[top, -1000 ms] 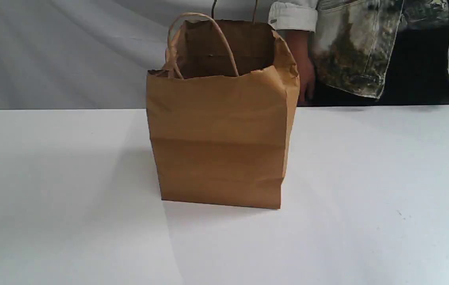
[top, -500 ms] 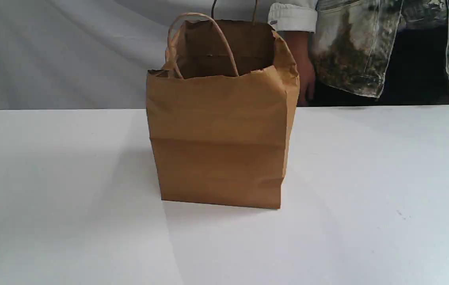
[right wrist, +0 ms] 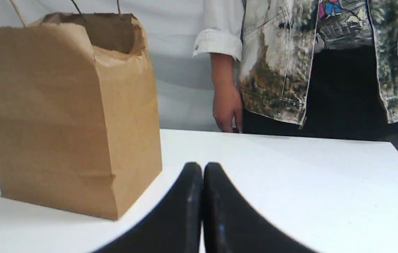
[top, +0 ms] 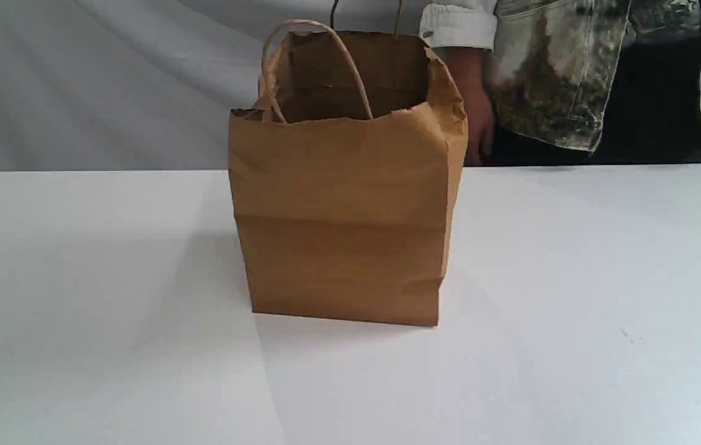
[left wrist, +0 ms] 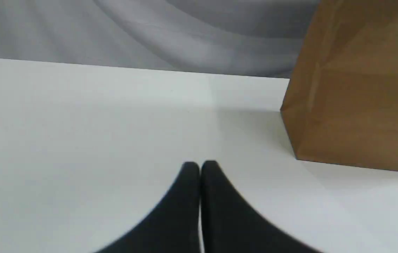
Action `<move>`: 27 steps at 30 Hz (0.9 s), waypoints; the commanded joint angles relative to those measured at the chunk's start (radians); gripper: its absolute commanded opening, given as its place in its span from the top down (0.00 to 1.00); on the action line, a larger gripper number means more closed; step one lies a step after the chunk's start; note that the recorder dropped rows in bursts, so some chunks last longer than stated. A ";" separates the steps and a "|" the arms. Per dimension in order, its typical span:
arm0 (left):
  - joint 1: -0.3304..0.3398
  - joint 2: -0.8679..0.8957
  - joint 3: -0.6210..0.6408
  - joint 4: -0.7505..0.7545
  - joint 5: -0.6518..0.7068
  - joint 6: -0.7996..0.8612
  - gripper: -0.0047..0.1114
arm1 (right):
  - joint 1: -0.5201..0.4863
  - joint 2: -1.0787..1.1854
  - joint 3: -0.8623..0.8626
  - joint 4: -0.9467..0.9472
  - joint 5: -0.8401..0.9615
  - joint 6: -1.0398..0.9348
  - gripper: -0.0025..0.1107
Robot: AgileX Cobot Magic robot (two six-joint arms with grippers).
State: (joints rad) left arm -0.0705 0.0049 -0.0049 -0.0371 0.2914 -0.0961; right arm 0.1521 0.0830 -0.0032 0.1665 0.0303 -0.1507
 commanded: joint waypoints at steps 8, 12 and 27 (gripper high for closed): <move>0.002 -0.005 0.005 0.003 -0.006 -0.001 0.96 | -0.024 -0.083 0.003 -0.190 0.278 -0.003 0.98; 0.002 -0.005 0.005 0.003 -0.006 -0.001 0.96 | -0.027 -0.083 0.003 -0.218 0.299 0.005 0.98; 0.002 -0.005 0.005 0.003 -0.006 -0.001 0.96 | -0.141 -0.083 0.003 -0.253 0.299 0.087 0.98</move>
State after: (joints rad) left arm -0.0705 0.0049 -0.0049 -0.0371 0.2914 -0.0961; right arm 0.0174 0.0062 -0.0032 -0.0789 0.3276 -0.0715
